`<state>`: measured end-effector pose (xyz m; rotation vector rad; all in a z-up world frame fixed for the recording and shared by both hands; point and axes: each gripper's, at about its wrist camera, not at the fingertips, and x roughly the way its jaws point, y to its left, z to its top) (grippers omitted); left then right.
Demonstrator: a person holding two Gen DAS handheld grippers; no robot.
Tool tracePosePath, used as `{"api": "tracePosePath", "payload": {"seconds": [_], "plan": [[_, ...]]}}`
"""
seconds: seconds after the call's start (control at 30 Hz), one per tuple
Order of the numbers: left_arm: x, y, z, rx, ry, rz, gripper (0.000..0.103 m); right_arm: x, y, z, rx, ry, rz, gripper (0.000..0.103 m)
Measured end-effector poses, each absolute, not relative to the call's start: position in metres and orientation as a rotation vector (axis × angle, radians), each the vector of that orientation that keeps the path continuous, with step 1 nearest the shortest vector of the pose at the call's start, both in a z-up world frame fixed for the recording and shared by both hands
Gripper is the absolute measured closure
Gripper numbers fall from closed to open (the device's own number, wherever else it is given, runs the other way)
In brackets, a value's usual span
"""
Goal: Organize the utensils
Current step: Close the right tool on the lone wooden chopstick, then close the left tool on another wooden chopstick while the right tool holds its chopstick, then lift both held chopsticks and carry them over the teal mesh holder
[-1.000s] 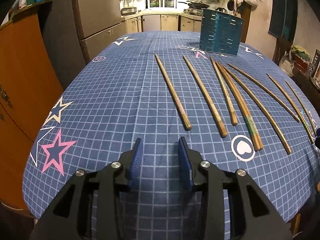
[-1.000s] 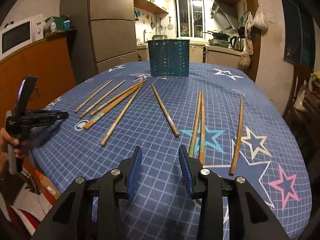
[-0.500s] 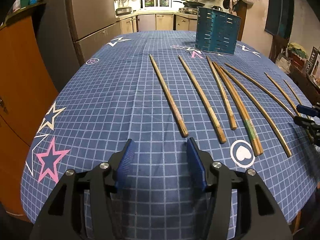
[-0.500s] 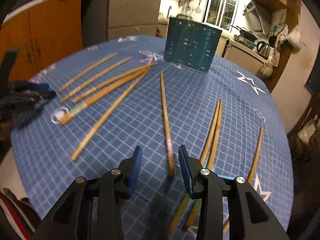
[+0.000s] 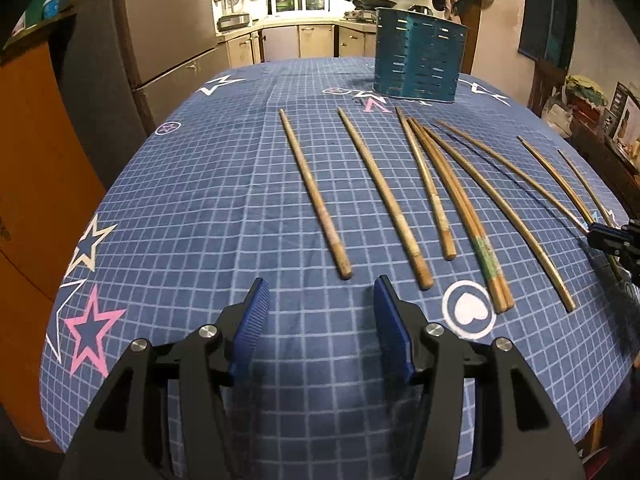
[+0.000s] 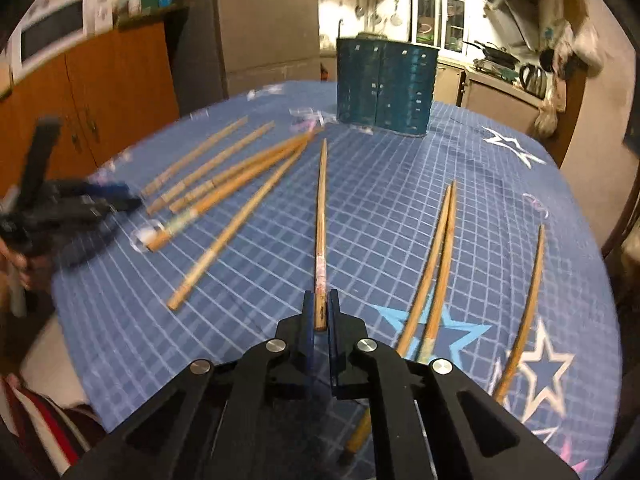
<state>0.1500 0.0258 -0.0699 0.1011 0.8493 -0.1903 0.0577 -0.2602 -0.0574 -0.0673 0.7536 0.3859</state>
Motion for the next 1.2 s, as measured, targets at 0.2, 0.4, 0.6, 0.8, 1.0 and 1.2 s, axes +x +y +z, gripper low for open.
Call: {"api": "tracePosePath", "payload": {"seconds": [0.2, 0.4, 0.6, 0.8, 1.0, 1.2], "plan": [[0.168, 0.020, -0.070, 0.094, 0.853, -0.161, 0.066, 0.044, -0.268, -0.049, 0.019, 0.684, 0.368, 0.096], [0.169, 0.012, -0.070, 0.129, 0.845, -0.165, 0.096, 0.032, -0.273, -0.040, 0.082, 0.628, 0.338, 0.096], [0.145, 0.027, -0.060, 0.073, 0.787, -0.153, 0.098, 0.024, -0.273, -0.028, 0.101, 0.573, 0.326, 0.096], [0.114, 0.046, -0.016, 0.049, 0.652, -0.109, 0.098, 0.012, -0.271, -0.009, 0.086, 0.508, 0.317, 0.096], [0.099, 0.059, 0.033, 0.007, 0.511, -0.105, 0.098, 0.006, -0.269, 0.030, 0.041, 0.393, 0.323, 0.096], [0.103, 0.054, 0.074, -0.001, 0.405, -0.140, 0.098, 0.016, -0.273, 0.074, 0.039, 0.286, 0.348, 0.096]]}}
